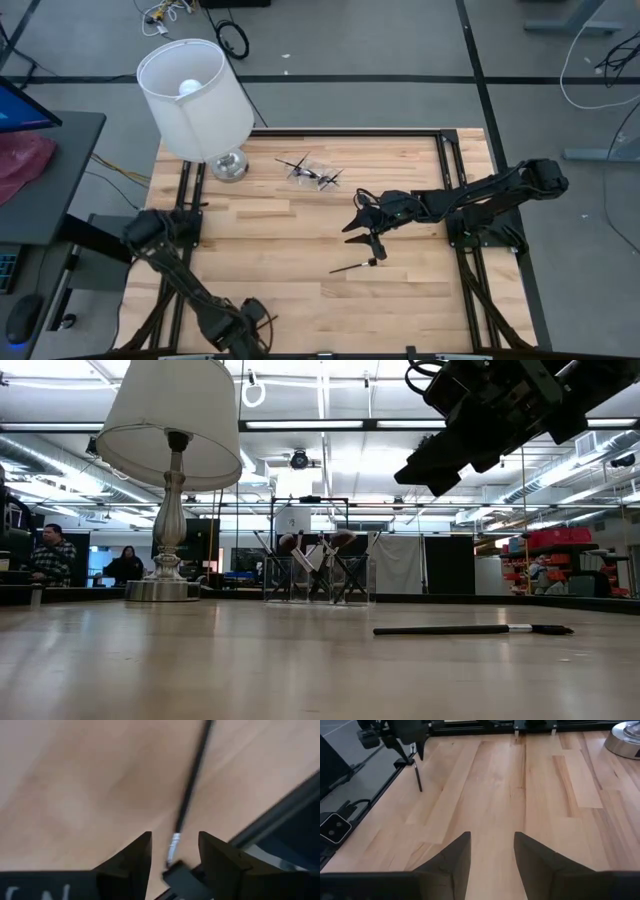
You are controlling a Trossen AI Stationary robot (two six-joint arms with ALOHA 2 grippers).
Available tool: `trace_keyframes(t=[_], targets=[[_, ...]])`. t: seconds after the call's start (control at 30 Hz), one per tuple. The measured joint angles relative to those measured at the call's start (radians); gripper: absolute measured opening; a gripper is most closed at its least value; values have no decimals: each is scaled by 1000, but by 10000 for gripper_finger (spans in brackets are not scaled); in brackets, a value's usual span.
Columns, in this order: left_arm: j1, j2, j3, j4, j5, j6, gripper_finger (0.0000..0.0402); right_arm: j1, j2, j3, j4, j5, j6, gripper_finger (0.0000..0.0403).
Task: Put items in baskets/containers
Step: Put the black eyeshadow brush into the transparent organizer
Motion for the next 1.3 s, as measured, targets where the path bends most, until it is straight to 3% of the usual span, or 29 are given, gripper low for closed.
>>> trace_keyframes(t=[0.37, 0.5, 0.67, 0.87, 1.0, 1.17, 1.3], targets=[[-10, 99, 6, 22, 29, 77, 161, 0, 0, 0, 8, 0, -29, 155], [6, 110, 6, 11, 30, 147, 118, 0, 0, 0, 12, 0, -29, 155], [59, 113, 5, 12, 56, 248, 21, 0, 0, 0, 38, 0, -27, 155], [162, 116, 3, 11, 34, 383, 20, 11, 17, 0, 43, -3, -123, 155], [251, 116, 3, 6, 7, 529, 9, 51, 96, -1, 88, -45, -200, 155], [362, 115, 2, 6, -33, 721, 11, 103, 272, -1, 335, -55, -244, 155], [432, 115, 1, 10, -41, 851, 21, 111, 428, 43, 500, -56, -183, 155]])
